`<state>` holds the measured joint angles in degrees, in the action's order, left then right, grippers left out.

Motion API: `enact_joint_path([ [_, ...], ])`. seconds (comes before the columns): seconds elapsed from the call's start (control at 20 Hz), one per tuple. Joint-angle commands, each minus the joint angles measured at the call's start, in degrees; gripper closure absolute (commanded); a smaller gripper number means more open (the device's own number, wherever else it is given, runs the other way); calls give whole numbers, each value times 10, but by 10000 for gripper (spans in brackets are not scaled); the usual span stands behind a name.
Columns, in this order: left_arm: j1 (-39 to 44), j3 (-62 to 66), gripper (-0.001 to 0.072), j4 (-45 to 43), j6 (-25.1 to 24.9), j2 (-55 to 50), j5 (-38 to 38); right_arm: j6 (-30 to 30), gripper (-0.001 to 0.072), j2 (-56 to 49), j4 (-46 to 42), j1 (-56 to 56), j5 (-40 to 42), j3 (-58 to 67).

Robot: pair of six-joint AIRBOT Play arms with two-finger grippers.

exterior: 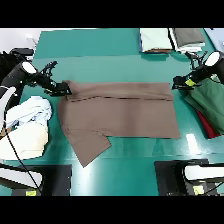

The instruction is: Fold the shirts.

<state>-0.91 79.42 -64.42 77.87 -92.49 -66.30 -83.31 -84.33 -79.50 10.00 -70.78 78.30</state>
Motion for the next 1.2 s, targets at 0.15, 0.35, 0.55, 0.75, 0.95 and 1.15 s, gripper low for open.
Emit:
enact_joint_path([
  [0.15,0,-37,157,-70,33,137,-44,36,295,112,34,68,-97,-98],
  [0.35,0,-187,157,-73,47,268,-40,40,159,193,35,157,-109,-268],
  [0.55,0,-300,157,-72,62,359,-40,70,163,212,63,222,-123,-388],
  [0.75,0,-337,157,-72,72,380,-45,80,210,212,121,228,-96,-454],
  [0.95,0,-337,157,-72,72,380,-38,79,328,212,125,182,-68,-468],
  [1.15,0,-337,157,-77,71,380,-56,80,692,212,122,128,-51,-459],
])
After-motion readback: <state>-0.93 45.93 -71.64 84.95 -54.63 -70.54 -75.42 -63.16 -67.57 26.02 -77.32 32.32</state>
